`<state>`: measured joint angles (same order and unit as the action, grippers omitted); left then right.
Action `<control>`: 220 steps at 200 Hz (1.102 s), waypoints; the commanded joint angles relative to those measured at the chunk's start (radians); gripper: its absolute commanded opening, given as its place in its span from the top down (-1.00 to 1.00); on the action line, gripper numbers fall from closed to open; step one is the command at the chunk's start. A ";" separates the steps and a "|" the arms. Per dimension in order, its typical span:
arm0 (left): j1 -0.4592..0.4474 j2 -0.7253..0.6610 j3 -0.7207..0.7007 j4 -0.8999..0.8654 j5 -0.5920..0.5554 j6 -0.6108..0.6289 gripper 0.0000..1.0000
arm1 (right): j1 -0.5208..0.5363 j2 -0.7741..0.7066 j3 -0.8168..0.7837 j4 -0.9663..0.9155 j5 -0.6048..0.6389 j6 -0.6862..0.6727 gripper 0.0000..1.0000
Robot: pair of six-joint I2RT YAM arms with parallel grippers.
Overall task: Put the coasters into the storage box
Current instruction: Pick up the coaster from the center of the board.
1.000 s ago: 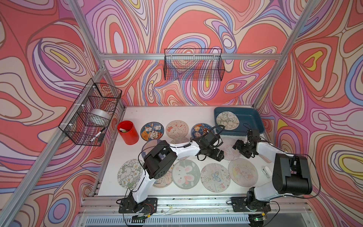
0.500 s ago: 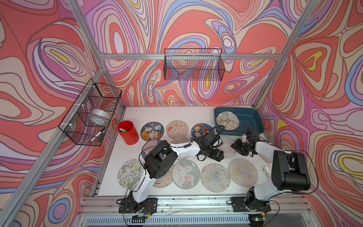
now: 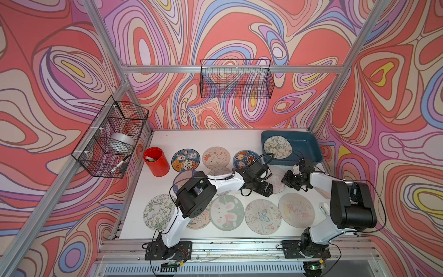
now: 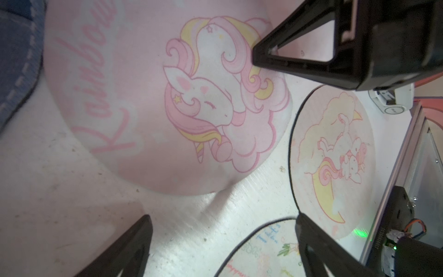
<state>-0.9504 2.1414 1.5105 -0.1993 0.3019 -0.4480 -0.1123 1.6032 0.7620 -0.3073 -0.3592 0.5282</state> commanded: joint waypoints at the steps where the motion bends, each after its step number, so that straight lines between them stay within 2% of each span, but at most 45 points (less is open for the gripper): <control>1: -0.007 -0.004 0.005 0.000 -0.028 0.019 -0.88 | 0.035 -0.018 0.022 -0.033 -0.021 -0.010 1.00; 64: -0.008 -0.203 -0.220 0.238 -0.140 0.046 -0.89 | 0.169 -0.151 0.128 -0.148 0.075 -0.088 1.00; 139: -0.006 -0.455 -0.505 0.502 -0.355 0.058 -1.00 | 0.200 -0.238 0.296 -0.149 -0.014 -0.130 1.00; 160: -0.005 -0.484 -0.523 0.490 -0.389 0.060 -1.00 | 0.201 -0.223 0.370 -0.142 -0.002 -0.133 1.00; 192: -0.006 -0.492 -0.518 0.427 -0.425 0.033 -1.00 | 0.201 -0.168 0.467 -0.142 0.145 -0.119 1.00; 220: -0.005 -0.512 -0.547 0.438 -0.433 0.026 -1.00 | 0.201 -0.095 0.536 -0.108 0.207 -0.132 1.00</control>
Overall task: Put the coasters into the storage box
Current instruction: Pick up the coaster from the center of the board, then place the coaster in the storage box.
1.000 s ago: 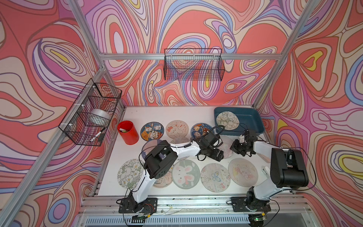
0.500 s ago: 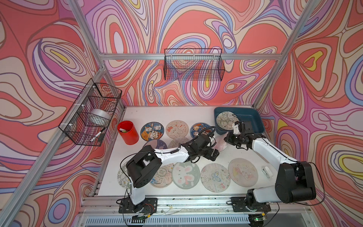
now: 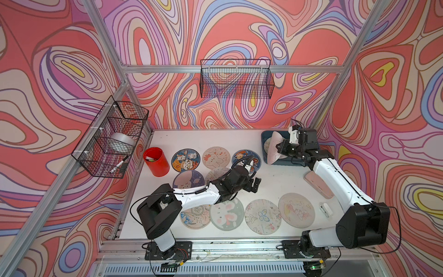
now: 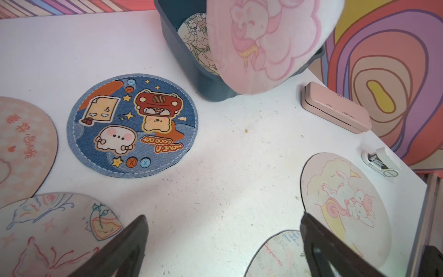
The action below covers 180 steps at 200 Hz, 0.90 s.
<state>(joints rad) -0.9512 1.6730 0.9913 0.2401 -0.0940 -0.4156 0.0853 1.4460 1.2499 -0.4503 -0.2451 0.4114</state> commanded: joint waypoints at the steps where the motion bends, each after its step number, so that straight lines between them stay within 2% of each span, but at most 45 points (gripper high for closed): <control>1: -0.005 -0.044 -0.029 -0.002 -0.036 -0.007 -1.00 | 0.003 0.066 0.050 0.037 0.094 -0.016 1.00; 77: -0.005 -0.078 -0.042 -0.032 -0.014 0.042 -1.00 | 0.004 0.318 0.272 0.036 0.243 -0.099 1.00; 141: -0.005 -0.074 -0.040 -0.025 -0.020 0.040 -1.00 | 0.000 0.494 0.400 0.036 0.256 -0.152 1.00; 180: -0.004 -0.067 -0.036 -0.032 -0.021 0.037 -1.00 | -0.012 0.610 0.459 -0.024 0.389 -0.139 1.00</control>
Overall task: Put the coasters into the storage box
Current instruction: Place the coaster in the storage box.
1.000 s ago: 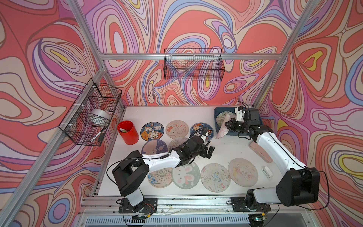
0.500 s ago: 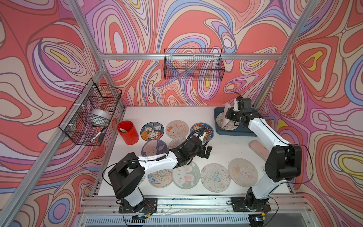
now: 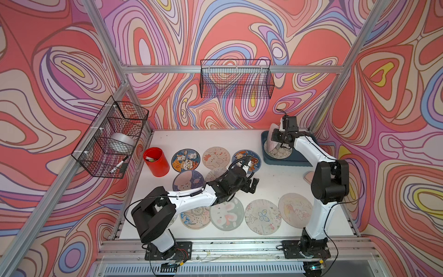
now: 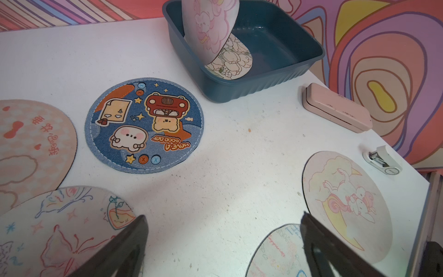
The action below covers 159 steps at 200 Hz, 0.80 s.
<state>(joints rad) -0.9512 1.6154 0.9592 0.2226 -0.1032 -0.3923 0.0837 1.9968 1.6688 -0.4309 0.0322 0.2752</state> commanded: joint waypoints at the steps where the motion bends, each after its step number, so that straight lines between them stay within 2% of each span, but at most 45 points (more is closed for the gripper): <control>1: -0.004 -0.008 -0.004 -0.014 -0.012 0.014 -1.00 | -0.011 0.062 0.042 -0.045 0.116 -0.003 1.00; 68: -0.005 -0.003 0.001 -0.026 -0.018 0.018 -1.00 | -0.039 0.183 0.061 -0.130 0.276 0.046 1.00; 144: -0.005 0.003 0.004 -0.026 -0.010 0.015 -1.00 | -0.075 0.224 0.045 -0.114 0.228 0.065 1.00; 159: -0.004 0.003 0.006 -0.030 -0.010 0.015 -1.00 | -0.075 0.229 0.045 -0.115 0.209 0.065 0.83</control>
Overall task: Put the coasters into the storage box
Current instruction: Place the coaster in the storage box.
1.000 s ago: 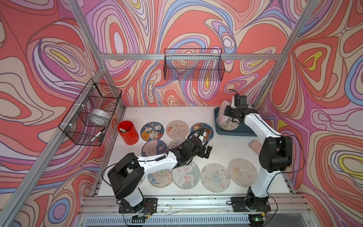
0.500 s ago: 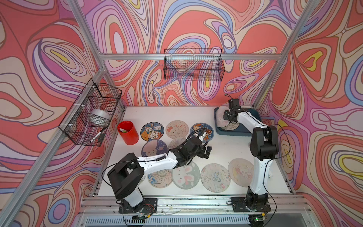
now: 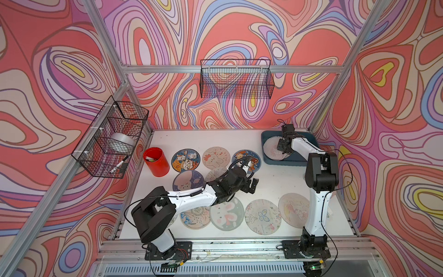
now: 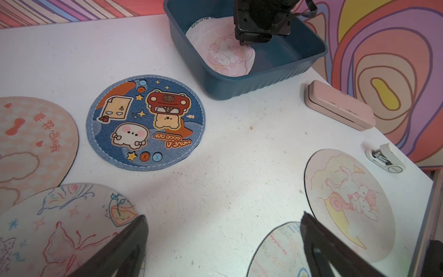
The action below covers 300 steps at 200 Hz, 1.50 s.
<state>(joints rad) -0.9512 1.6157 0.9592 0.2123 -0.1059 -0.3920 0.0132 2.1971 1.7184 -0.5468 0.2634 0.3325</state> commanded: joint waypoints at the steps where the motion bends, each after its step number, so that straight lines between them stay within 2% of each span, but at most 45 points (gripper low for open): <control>1: -0.005 0.003 0.007 -0.020 -0.007 0.015 -1.00 | -0.004 0.029 -0.005 0.001 -0.023 0.008 0.82; 10: -0.005 0.003 0.009 -0.027 -0.010 0.015 -1.00 | -0.004 0.027 -0.005 0.002 -0.028 0.011 0.68; 41: -0.005 -0.002 0.024 -0.081 -0.043 0.013 -1.00 | -0.004 -0.002 -0.017 -0.002 -0.027 0.023 0.00; 63: -0.005 0.002 0.051 -0.134 -0.061 0.012 -1.00 | -0.004 -0.043 -0.039 0.006 -0.031 0.027 -0.28; 82: -0.003 0.010 0.075 -0.172 -0.069 0.011 -1.00 | -0.004 -0.087 -0.060 0.008 -0.031 0.034 -0.39; 126: -0.003 0.018 0.093 -0.205 -0.080 0.003 -1.00 | -0.005 -0.211 -0.123 0.024 -0.079 0.032 -0.41; 189: 0.012 -0.003 0.092 -0.293 -0.116 -0.052 -1.00 | 0.010 -0.379 -0.230 0.024 -0.267 0.014 -0.42; 249: 0.036 -0.063 0.039 -0.426 -0.162 -0.157 -1.00 | 0.143 -0.522 -0.345 0.029 -0.351 -0.033 -0.42; 300: 0.072 -0.146 -0.060 -0.439 -0.173 -0.263 -1.00 | 0.245 -0.646 -0.503 0.119 -0.509 0.029 -0.42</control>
<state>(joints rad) -0.9028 1.5116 0.9455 -0.1879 -0.2550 -0.5728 0.2260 1.6012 1.2732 -0.4858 -0.1493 0.3294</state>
